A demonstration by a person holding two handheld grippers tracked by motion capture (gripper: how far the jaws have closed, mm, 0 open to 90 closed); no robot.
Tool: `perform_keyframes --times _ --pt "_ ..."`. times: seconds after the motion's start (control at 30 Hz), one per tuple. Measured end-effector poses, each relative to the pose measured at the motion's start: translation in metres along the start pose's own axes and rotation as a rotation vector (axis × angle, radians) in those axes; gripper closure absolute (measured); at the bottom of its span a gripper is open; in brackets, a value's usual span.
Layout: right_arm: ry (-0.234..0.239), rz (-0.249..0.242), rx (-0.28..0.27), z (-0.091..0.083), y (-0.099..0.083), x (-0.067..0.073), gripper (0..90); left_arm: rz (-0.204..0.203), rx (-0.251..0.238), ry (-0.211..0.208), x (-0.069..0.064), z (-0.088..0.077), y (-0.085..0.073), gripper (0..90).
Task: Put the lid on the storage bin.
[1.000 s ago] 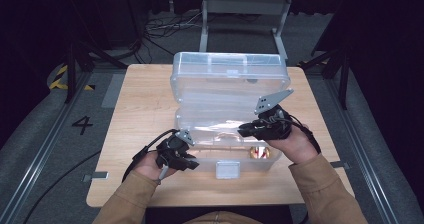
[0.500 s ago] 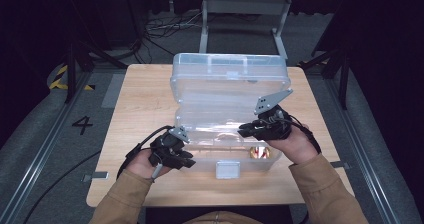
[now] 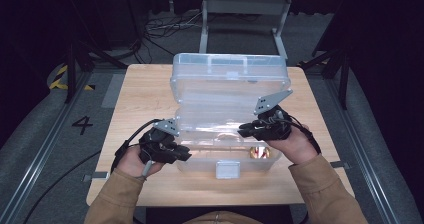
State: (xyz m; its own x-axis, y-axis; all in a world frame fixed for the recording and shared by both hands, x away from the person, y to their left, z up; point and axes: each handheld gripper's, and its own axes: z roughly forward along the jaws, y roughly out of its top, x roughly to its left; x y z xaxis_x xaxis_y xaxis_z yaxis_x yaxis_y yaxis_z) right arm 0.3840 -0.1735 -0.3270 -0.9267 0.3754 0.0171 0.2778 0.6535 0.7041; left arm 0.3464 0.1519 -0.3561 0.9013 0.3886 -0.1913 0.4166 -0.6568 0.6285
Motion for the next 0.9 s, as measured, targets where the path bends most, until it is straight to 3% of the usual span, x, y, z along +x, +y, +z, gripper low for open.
perform_keyframes --times 0.3,0.47,0.63,0.8,0.9 --pt "-0.006 0.003 -0.007 0.0 -0.001 0.001 79.6 -0.028 -0.109 -0.01 0.004 -0.018 0.0 81.0" --pt "-0.013 0.001 -0.009 0.0 -0.002 0.002 79.5 -0.048 -0.235 0.014 0.005 -0.033 0.0 81.0" --pt "-0.014 0.003 -0.011 0.0 -0.003 0.003 79.5 -0.065 -0.294 0.049 0.004 -0.039 0.0 82.3" --pt "-0.013 0.008 -0.014 0.0 -0.004 0.004 79.3 -0.129 -0.397 0.076 0.006 -0.046 -0.001 81.9" --pt "-0.011 0.006 -0.018 0.001 -0.005 0.005 79.2 -0.173 -0.419 0.111 0.007 -0.046 0.004 81.9"
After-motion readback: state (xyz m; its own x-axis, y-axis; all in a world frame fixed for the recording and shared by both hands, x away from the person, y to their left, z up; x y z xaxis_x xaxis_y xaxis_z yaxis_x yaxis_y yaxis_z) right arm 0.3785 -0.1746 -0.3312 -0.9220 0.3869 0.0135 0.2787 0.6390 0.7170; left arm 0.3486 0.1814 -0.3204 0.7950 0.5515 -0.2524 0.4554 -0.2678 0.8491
